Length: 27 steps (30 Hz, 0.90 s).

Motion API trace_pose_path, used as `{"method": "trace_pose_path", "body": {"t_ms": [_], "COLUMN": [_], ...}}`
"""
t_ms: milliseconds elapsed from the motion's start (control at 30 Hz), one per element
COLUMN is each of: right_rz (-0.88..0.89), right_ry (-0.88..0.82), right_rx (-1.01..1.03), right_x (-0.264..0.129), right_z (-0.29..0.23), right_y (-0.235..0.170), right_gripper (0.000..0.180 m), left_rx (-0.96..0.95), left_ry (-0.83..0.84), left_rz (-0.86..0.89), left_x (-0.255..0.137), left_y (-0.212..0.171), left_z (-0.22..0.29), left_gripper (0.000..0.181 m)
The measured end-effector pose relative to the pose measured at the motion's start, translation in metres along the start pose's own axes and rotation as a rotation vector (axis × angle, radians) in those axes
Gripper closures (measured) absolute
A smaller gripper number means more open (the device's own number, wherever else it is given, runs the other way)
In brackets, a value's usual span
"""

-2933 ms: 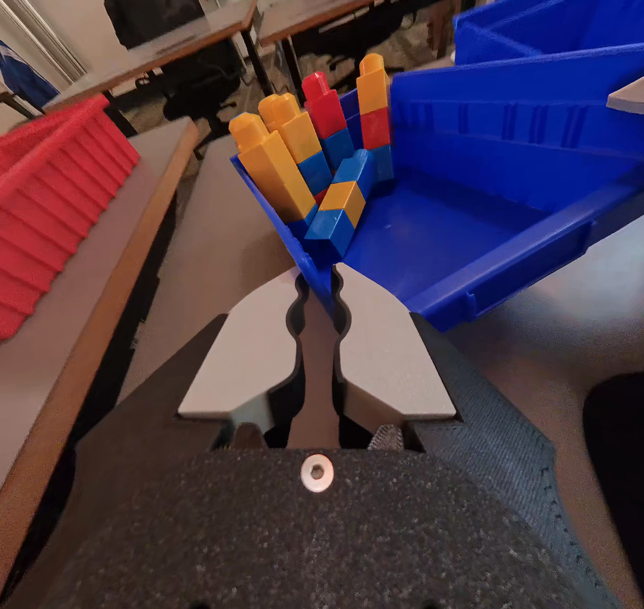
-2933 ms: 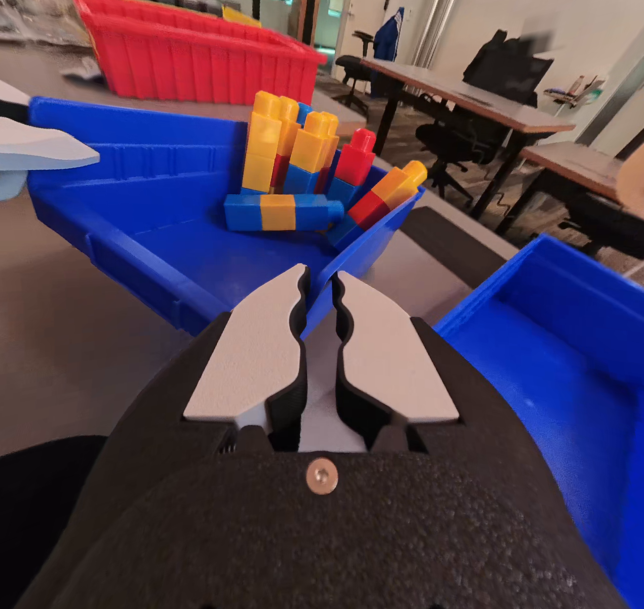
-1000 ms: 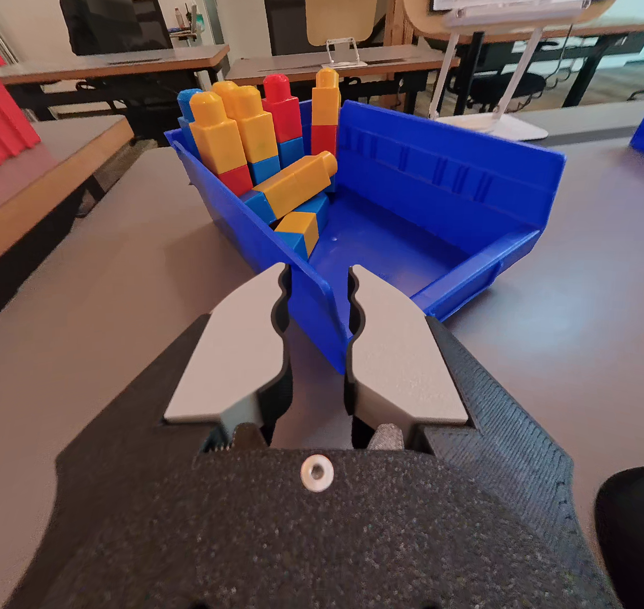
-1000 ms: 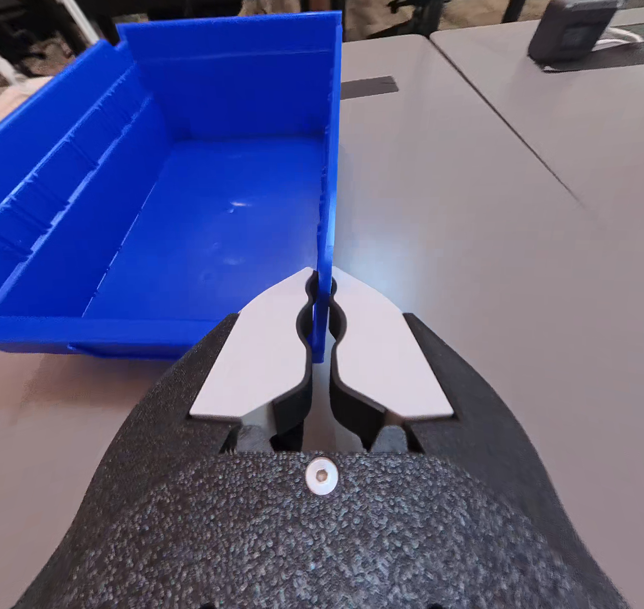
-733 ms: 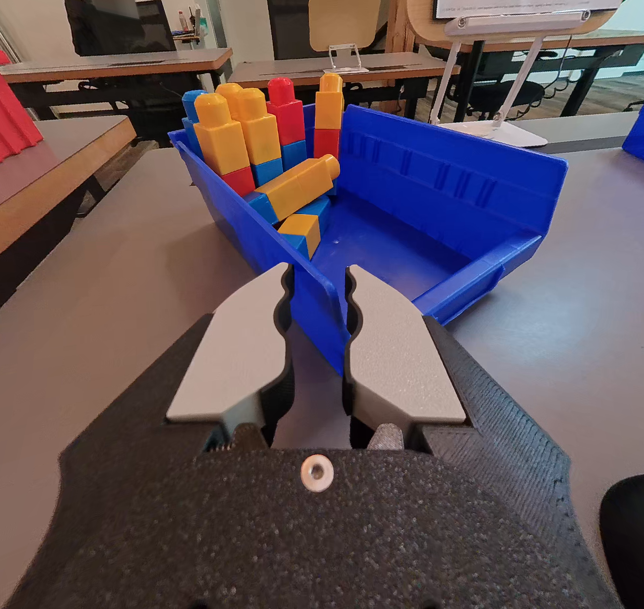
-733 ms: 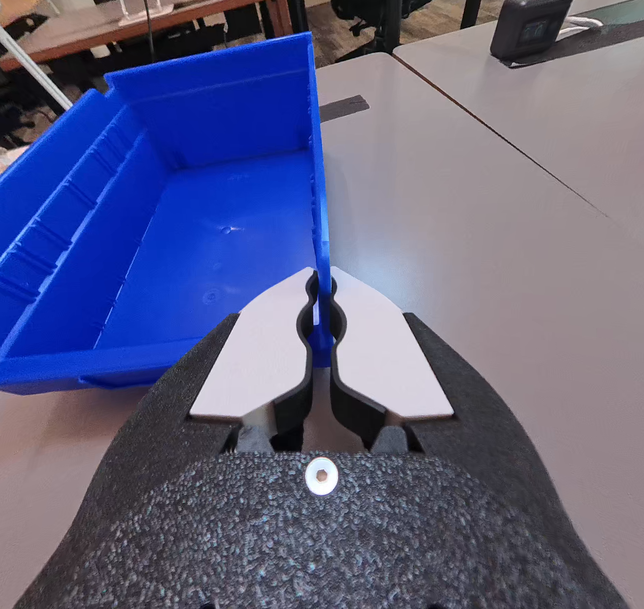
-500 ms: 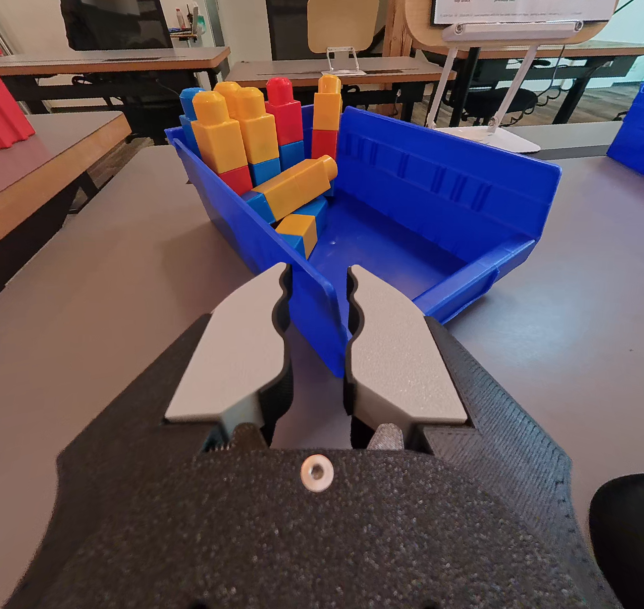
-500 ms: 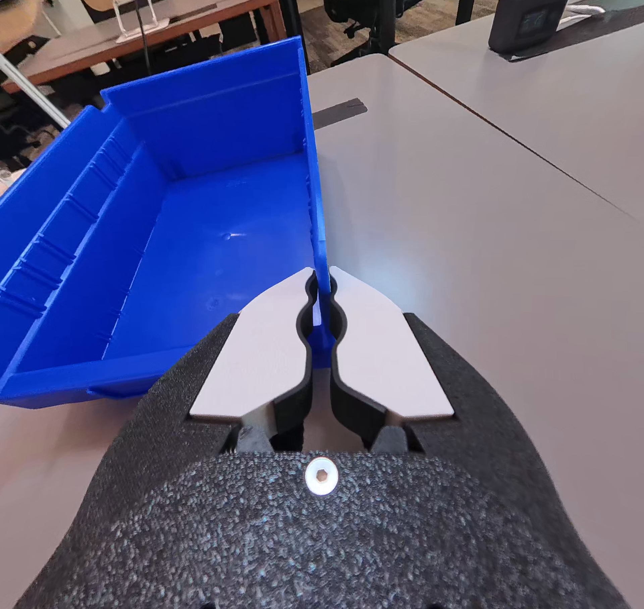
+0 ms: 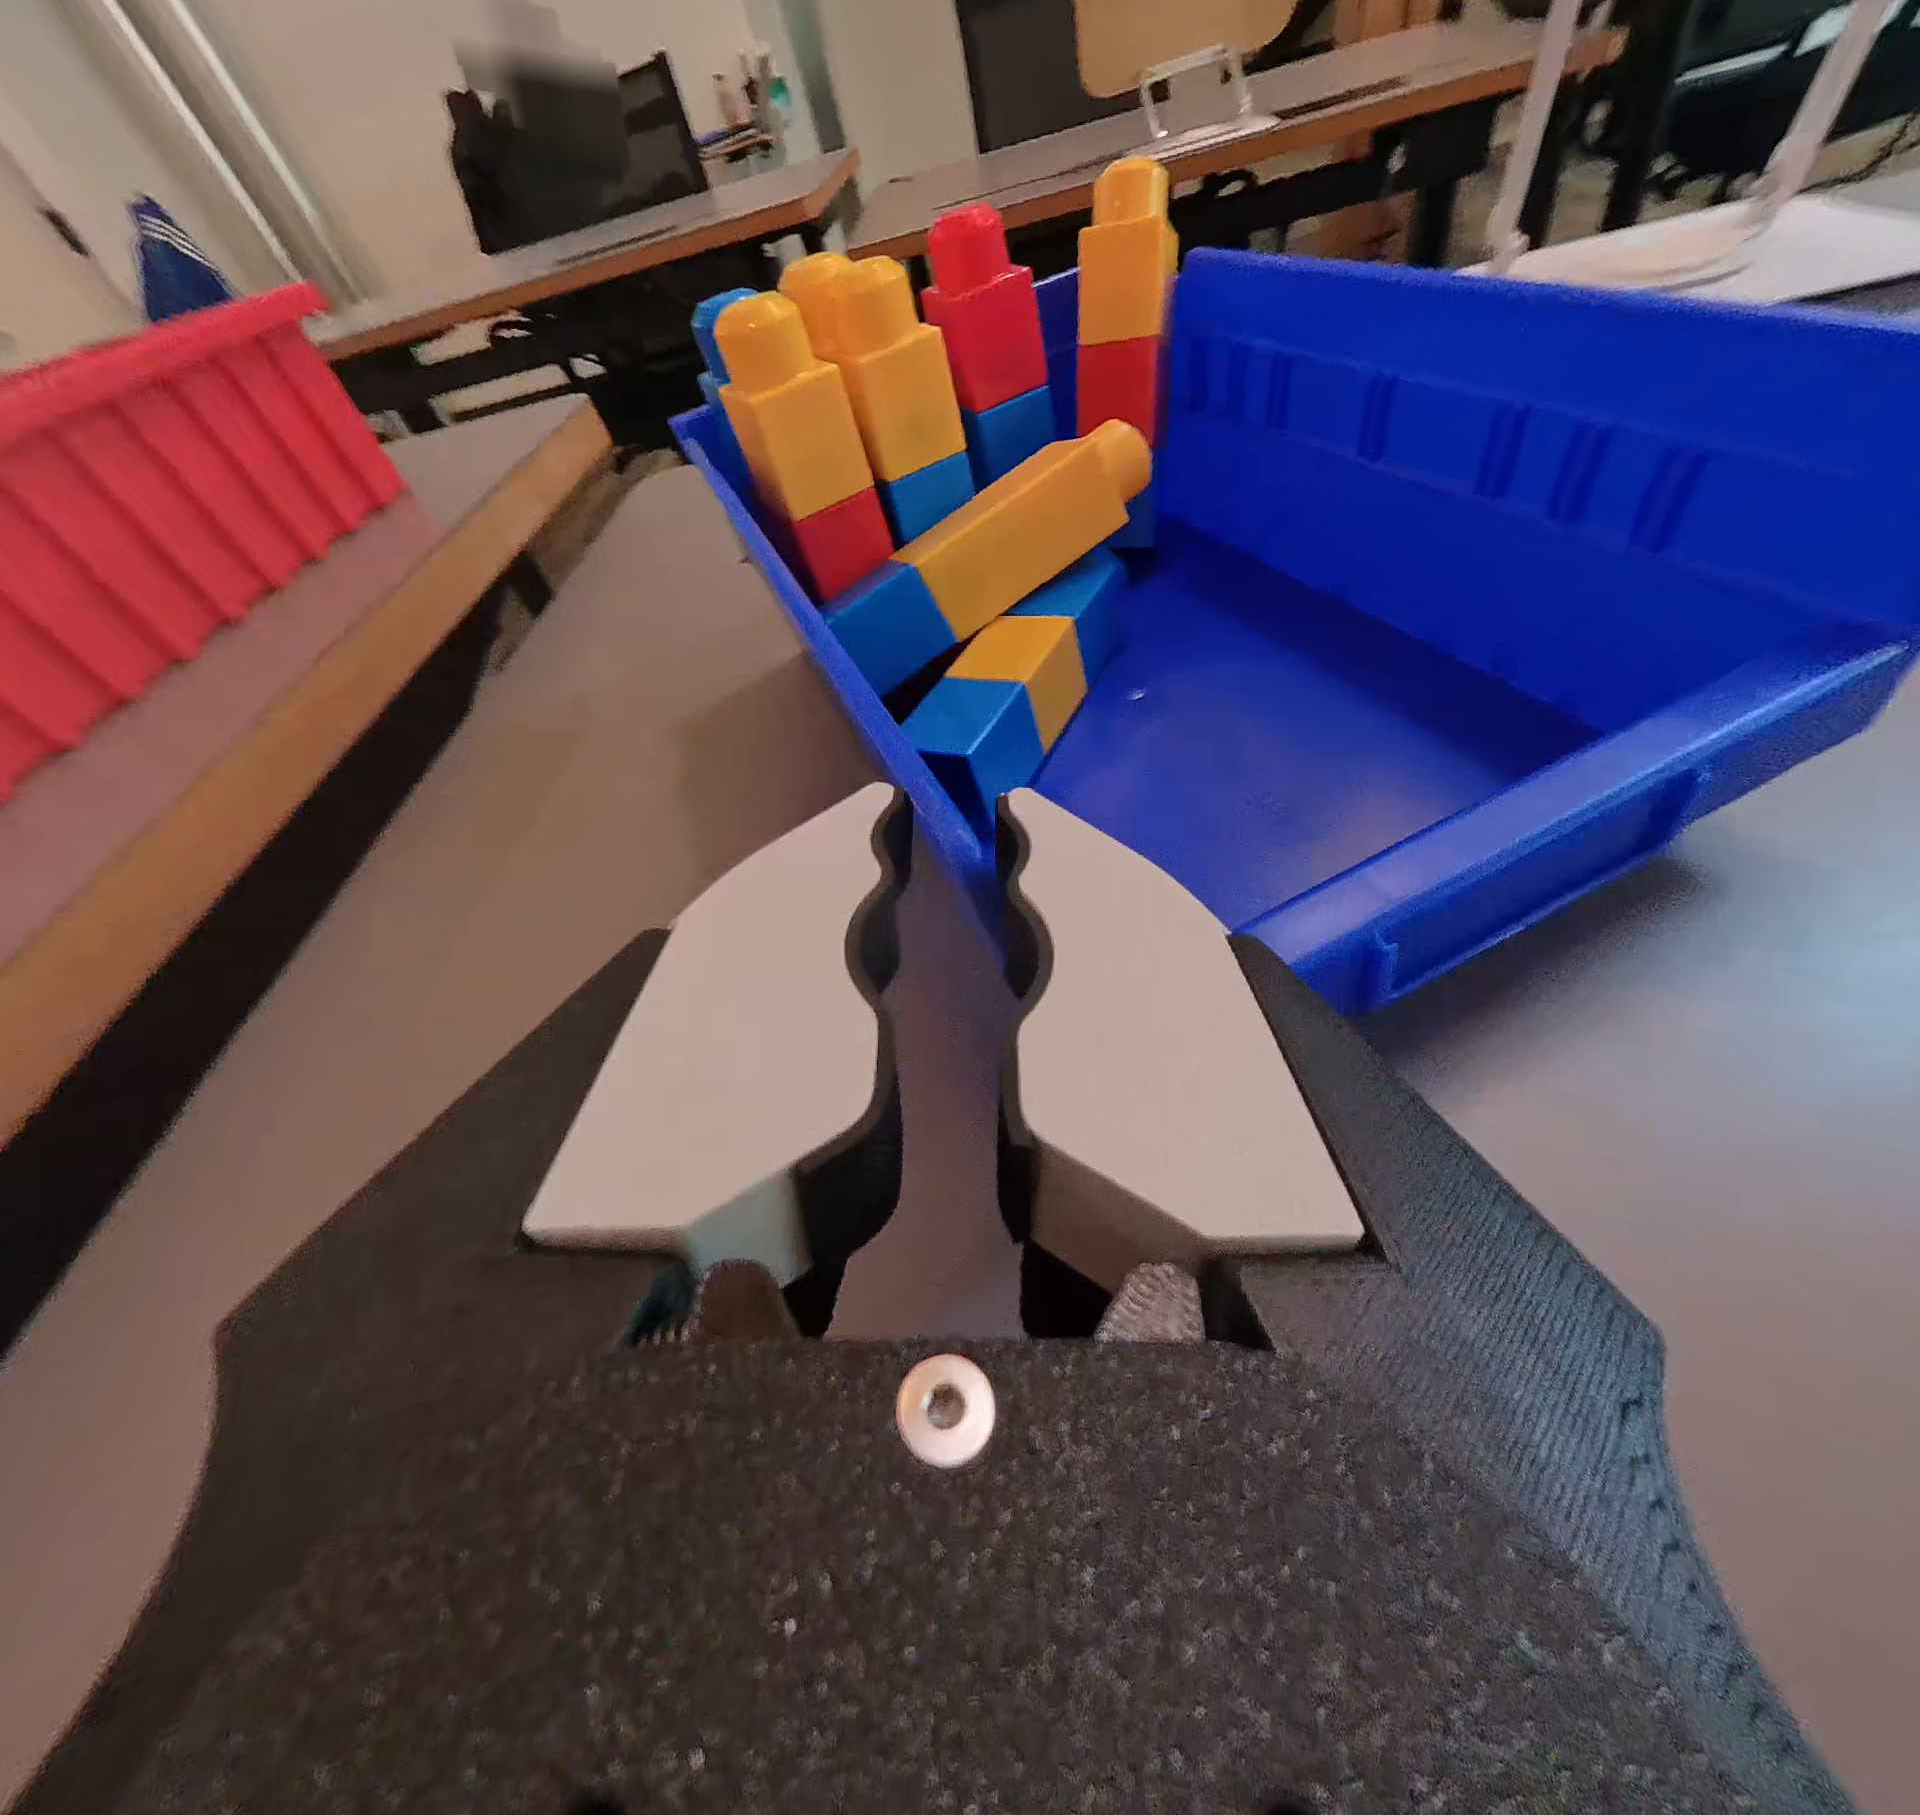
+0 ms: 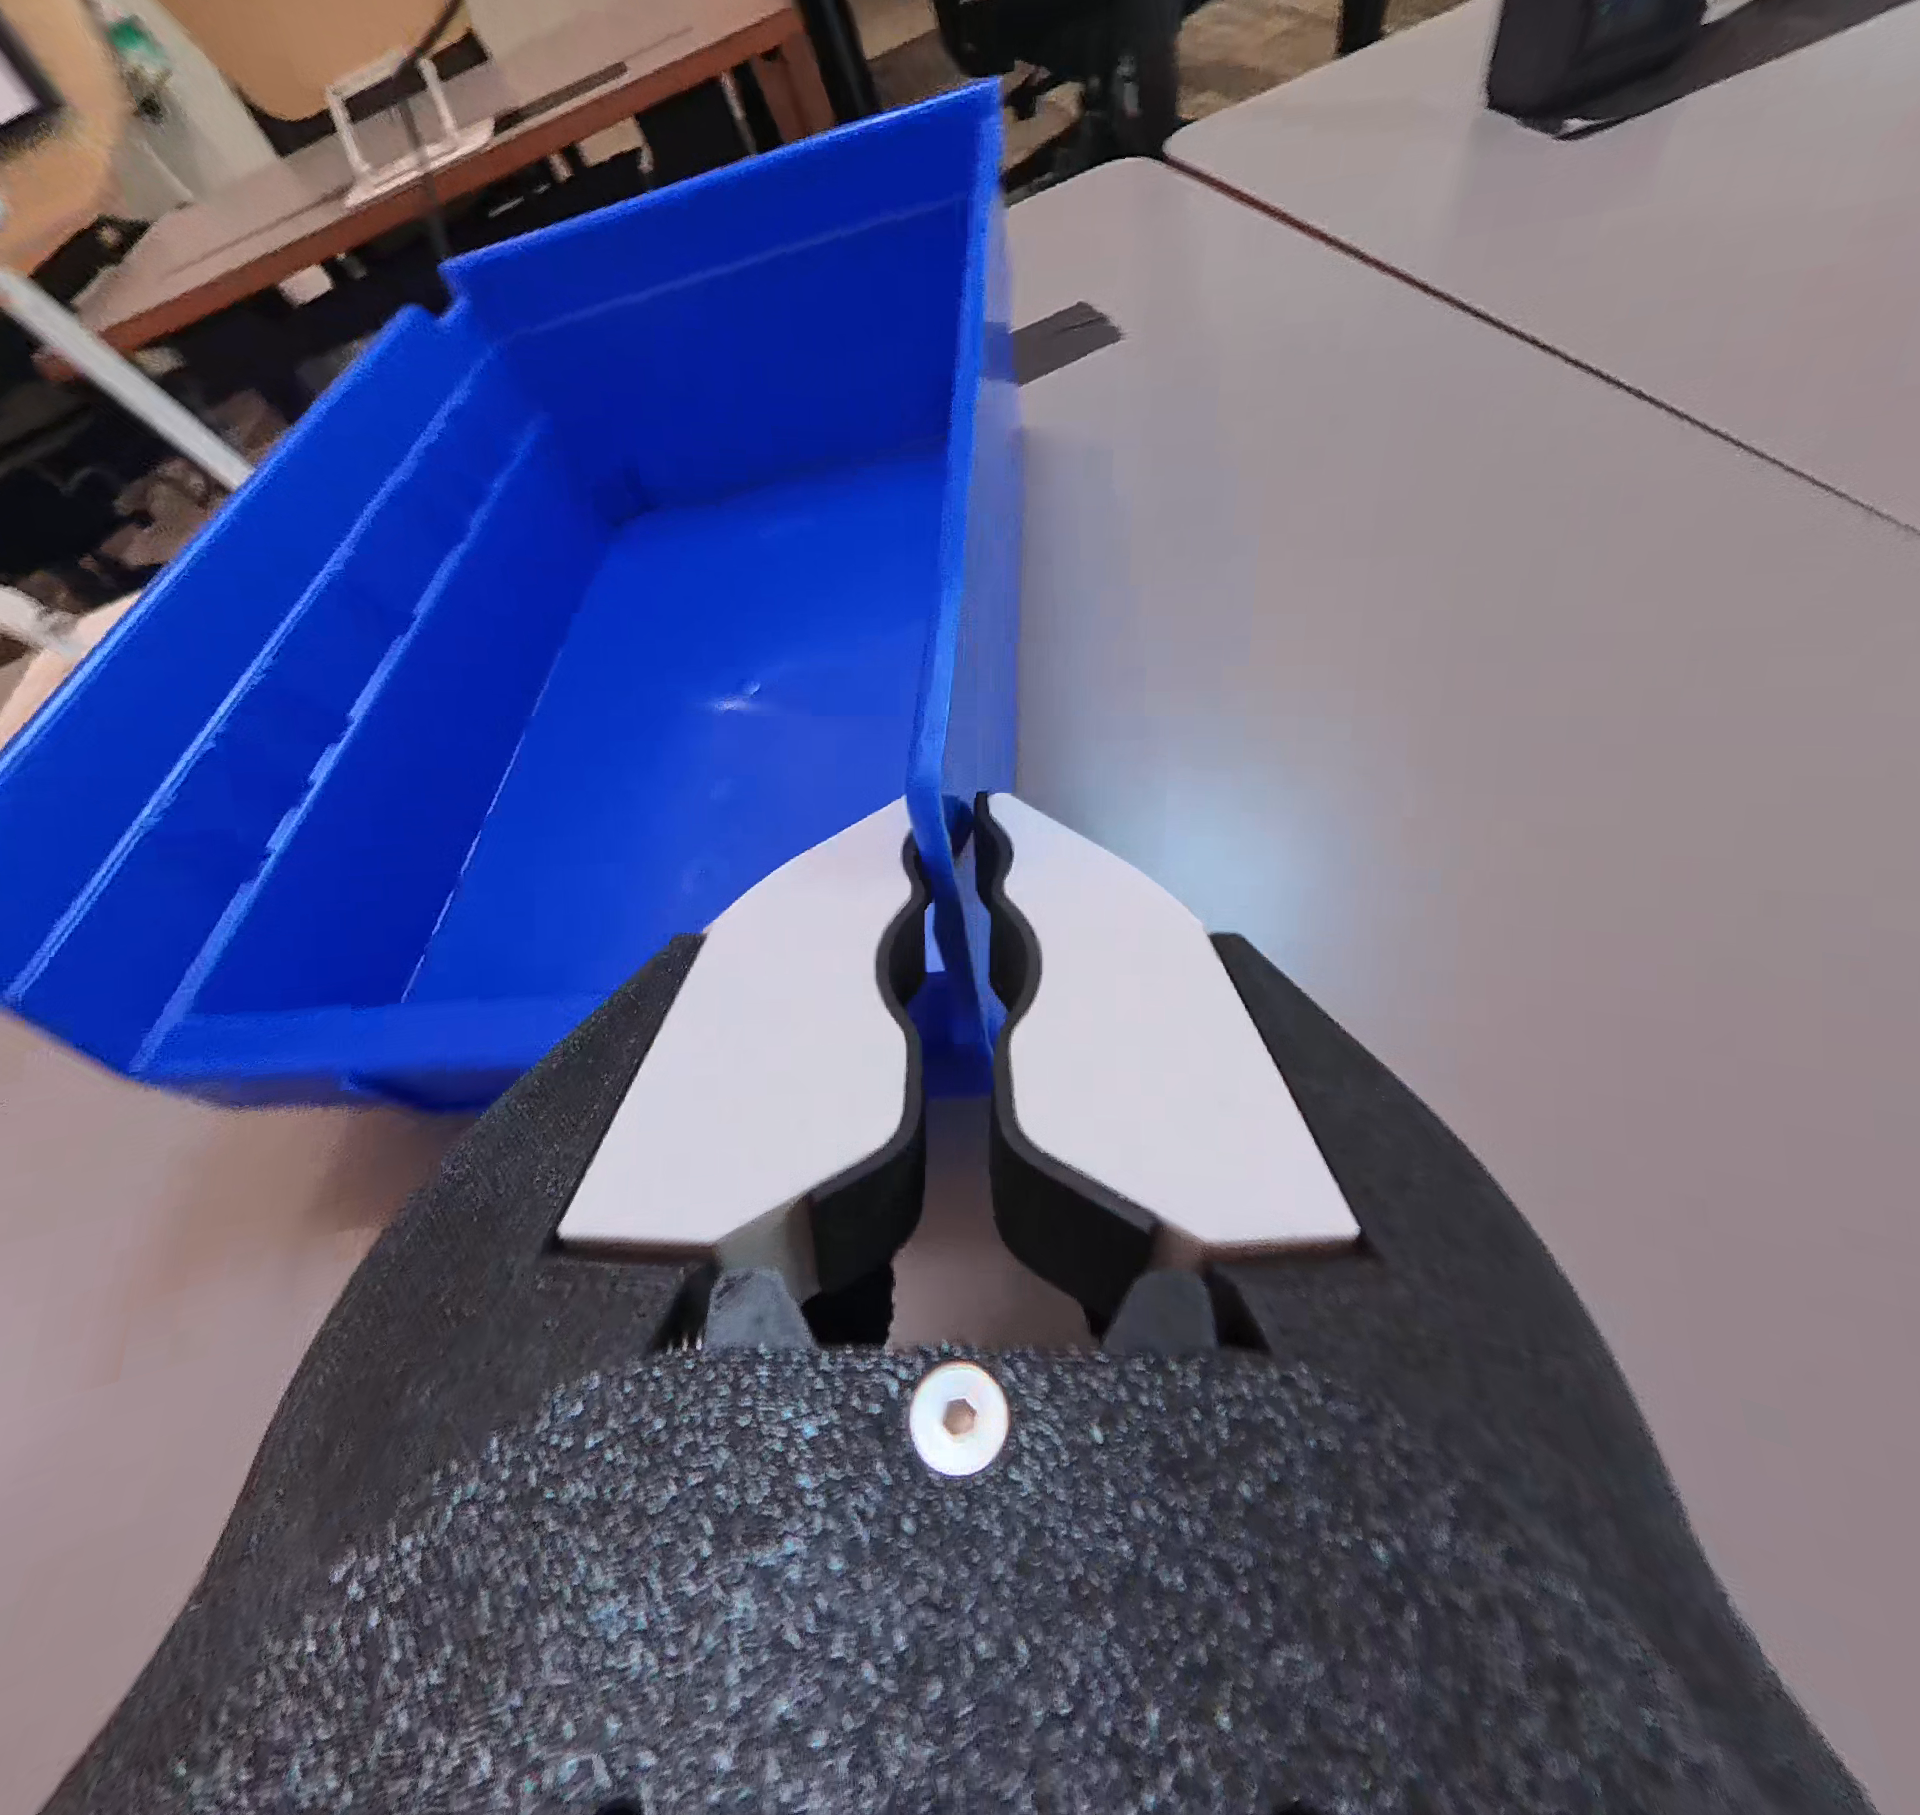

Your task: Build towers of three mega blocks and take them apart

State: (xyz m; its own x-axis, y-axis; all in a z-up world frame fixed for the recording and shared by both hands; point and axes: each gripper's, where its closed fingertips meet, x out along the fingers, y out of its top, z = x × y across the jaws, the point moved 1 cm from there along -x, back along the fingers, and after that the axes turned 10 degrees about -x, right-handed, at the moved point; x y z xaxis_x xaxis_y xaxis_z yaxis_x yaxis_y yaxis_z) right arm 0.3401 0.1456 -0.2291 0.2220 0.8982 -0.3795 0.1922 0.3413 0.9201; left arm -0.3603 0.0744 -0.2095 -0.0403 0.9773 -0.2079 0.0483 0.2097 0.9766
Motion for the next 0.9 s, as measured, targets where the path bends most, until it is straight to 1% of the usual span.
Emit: {"method": "trace_pose_path", "body": {"t_ms": [67,167,267,367,500,600,667,700,767,800,900], "right_rz": [0.023,0.138,0.266,0.342,0.355,0.345,0.325,0.309,0.293,0.290,0.285], "right_ry": [0.031,0.027,0.056,0.174,0.353,0.431,0.472,0.485,0.506,0.512,0.511], "right_rx": [-0.024,-0.104,-0.212,-0.306,-0.442,-0.519,-0.550,-0.561,-0.566,-0.568,-0.582], "right_x": [-0.005,-0.021,-0.049,-0.073,-0.089,-0.091,-0.088,-0.087,-0.085,-0.085,-0.083], "right_z": [-0.008,-0.012,-0.036,-0.085,-0.149,-0.176,-0.185,-0.188,-0.191,-0.192,-0.192], "right_y": [0.004,0.031,0.064,0.079,0.067,0.046,0.032,0.026,0.020,0.019,0.016], "right_gripper": [0.161,0.144,0.141,0.141,0.142,0.143,0.144,0.144,0.145,0.145,0.145], "left_rx": [0.021,0.010,-0.001,-0.035,-0.174,-0.251,-0.292,-0.329,-0.440,-0.452,-0.316], "left_ry": [0.018,0.090,0.143,0.194,0.284,0.355,0.374,0.368,0.283,0.241,0.131], "left_rz": [0.000,-0.018,-0.054,-0.074,-0.049,-0.010,0.015,0.018,0.049,0.046,0.012], "left_x": [0.000,0.002,0.005,0.005,-0.003,-0.011,-0.013,-0.012,-0.008,-0.005,0.006], "left_y": [0.000,-0.001,-0.002,-0.003,-0.004,-0.004,-0.002,-0.003,0.000,0.001,0.003], "left_z": [-0.002,-0.016,-0.033,-0.055,-0.092,-0.111,-0.112,-0.109,-0.092,-0.080,-0.042], "left_gripper": [0.166,0.169,0.171,0.171,0.172,0.171,0.173,0.174,0.177,0.177,0.171]}}
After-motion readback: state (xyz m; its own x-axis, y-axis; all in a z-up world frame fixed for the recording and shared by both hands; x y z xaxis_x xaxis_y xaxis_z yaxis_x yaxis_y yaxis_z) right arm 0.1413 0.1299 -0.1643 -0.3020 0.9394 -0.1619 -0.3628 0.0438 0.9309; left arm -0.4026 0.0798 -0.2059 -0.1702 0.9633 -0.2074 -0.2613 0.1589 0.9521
